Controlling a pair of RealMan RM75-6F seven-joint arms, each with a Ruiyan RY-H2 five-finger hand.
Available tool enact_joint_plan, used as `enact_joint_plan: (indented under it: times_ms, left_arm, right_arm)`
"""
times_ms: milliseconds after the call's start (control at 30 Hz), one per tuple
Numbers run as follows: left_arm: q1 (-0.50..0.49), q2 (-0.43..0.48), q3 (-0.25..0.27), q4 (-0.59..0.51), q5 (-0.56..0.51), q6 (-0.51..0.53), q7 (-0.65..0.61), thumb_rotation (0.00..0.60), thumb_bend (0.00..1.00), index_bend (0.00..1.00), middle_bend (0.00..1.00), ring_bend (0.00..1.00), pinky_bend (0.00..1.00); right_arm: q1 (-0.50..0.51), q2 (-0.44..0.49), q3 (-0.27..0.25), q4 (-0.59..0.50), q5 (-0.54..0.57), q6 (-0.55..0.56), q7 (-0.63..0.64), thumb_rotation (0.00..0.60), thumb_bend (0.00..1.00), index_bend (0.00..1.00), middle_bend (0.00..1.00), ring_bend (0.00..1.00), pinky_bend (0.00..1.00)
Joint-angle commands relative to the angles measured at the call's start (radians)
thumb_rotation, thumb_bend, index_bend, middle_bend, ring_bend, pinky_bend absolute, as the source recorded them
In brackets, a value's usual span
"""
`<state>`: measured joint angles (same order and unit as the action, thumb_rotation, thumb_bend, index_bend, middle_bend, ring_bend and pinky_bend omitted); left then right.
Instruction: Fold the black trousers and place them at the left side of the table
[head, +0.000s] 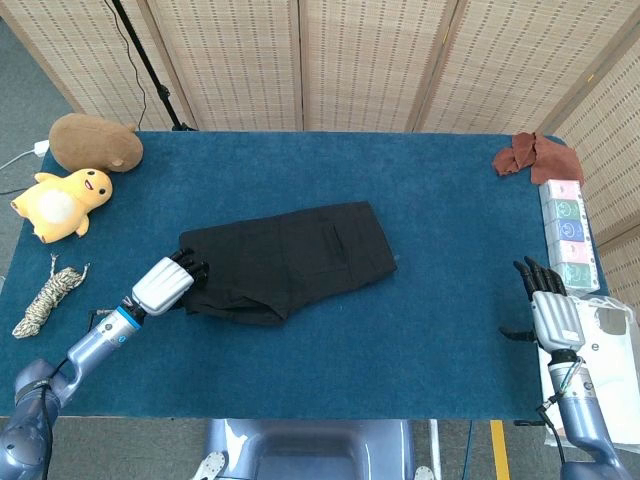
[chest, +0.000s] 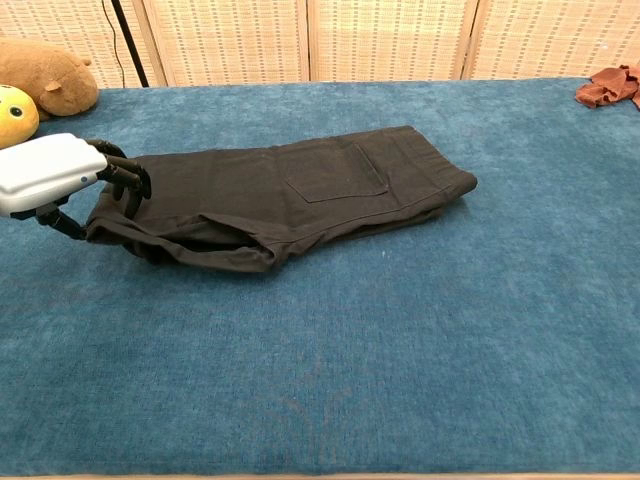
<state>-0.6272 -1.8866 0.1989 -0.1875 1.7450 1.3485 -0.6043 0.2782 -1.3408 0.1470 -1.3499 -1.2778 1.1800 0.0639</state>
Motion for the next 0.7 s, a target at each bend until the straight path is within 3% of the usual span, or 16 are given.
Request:
enact_joint_plan:
  times_ms: [33, 200, 700]
  left_arm:
    - [-0.007, 0.0, -0.001, 0.003, 0.0, -0.001, 0.006, 0.6, 0.41, 0.57, 0.38, 0.46, 0.27]
    - [-0.013, -0.002, 0.008, 0.0, 0.01, -0.011, 0.005, 0.6, 0.51, 0.57, 0.39, 0.47, 0.37]
    - [0.005, 0.024, 0.035, -0.003, 0.036, 0.008, 0.006, 0.6, 0.57, 0.65, 0.46, 0.52, 0.44]
  right_arm:
    - [0.0, 0.0, -0.001, -0.001, -0.001, -0.001, -0.001, 0.6, 0.0, 0.0, 0.0, 0.0, 0.0]
    - [0.0, 0.001, -0.002, -0.002, -0.002, 0.001, -0.001, 0.6, 0.0, 0.0, 0.0, 0.0, 0.0]
    - [0.0, 0.002, -0.003, -0.004, -0.005, 0.0, 0.004, 0.6, 0.0, 0.0, 0.0, 0.0, 0.0]
